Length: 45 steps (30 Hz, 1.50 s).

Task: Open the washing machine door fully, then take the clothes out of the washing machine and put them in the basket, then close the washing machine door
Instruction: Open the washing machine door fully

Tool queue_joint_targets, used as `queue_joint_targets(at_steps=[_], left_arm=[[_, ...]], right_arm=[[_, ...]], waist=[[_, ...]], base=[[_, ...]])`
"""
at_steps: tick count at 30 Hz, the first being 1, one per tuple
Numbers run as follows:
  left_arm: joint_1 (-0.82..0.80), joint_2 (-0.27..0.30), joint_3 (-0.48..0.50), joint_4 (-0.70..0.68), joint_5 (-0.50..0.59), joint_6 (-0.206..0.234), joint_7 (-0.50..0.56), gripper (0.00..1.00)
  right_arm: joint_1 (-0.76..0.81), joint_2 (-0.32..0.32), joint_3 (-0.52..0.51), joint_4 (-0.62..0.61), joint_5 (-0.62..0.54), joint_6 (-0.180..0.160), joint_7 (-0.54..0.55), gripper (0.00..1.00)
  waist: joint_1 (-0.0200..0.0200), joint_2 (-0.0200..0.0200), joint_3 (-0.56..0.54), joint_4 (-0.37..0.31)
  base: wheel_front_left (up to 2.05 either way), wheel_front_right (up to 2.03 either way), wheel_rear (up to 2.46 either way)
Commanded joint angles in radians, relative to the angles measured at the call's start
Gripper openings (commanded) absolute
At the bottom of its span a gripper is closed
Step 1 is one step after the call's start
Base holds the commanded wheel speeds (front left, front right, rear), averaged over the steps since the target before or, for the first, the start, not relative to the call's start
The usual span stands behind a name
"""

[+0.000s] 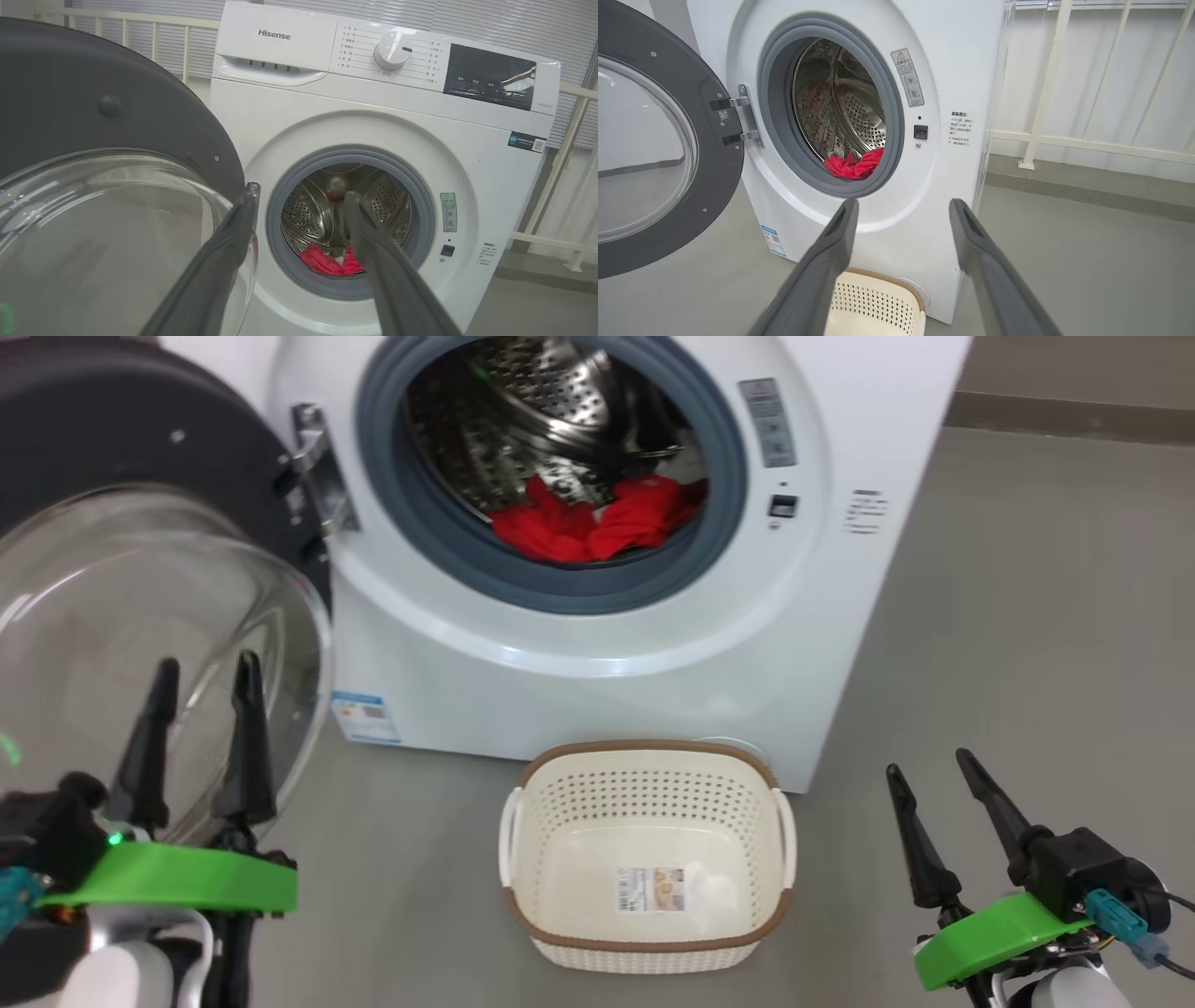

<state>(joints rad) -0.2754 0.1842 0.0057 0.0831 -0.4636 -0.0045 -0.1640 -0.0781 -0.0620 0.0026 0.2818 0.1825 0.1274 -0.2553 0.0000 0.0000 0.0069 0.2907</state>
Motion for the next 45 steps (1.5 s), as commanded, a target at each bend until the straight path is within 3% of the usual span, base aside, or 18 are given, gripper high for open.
queue_joint_targets(at_steps=[1, 4, 14, 24, 45], left_arm=[[0.0, 0.017, 0.025, -0.001, -0.019, -0.016, 0.007, 1.0], [0.023, 0.024, -0.015, 0.024, -0.012, -0.05, 0.015, 1.0], [0.112, 0.03, -0.062, 0.086, 0.017, -0.082, -0.055, 1.0], [0.195, 0.017, -0.03, 0.169, 0.046, -0.106, -0.097, 1.0], [0.33, -0.087, 0.083, 0.12, 0.11, -0.125, -0.098, 1.0]], right_arm=[[-0.003, -0.001, 0.002, -0.041, -0.015, 0.003, -0.006, 1.0], [-0.001, 0.003, -0.021, -0.059, -0.022, 0.003, -0.006, 1.0], [0.024, 0.009, -0.062, -0.084, -0.033, 0.003, -0.006, 1.0], [0.061, -0.001, -0.037, -0.106, -0.014, 0.003, -0.006, 1.0], [0.175, -0.036, -0.066, -0.133, 0.008, 0.003, -0.006, 1.0]], waist=[[0.0, 0.0, -0.023, -0.084], [0.0, 0.0, -0.025, -0.128], [0.0, 0.0, -0.038, -0.241], [0.0, 0.0, -0.063, -0.328], [0.0, 0.0, -0.098, -0.348]], base=[[0.0, 0.0, 0.0], [0.0, 0.0, 0.0], [0.0, 0.0, 0.0], [0.0, 0.0, 0.0], [0.0, 0.0, 0.0]])
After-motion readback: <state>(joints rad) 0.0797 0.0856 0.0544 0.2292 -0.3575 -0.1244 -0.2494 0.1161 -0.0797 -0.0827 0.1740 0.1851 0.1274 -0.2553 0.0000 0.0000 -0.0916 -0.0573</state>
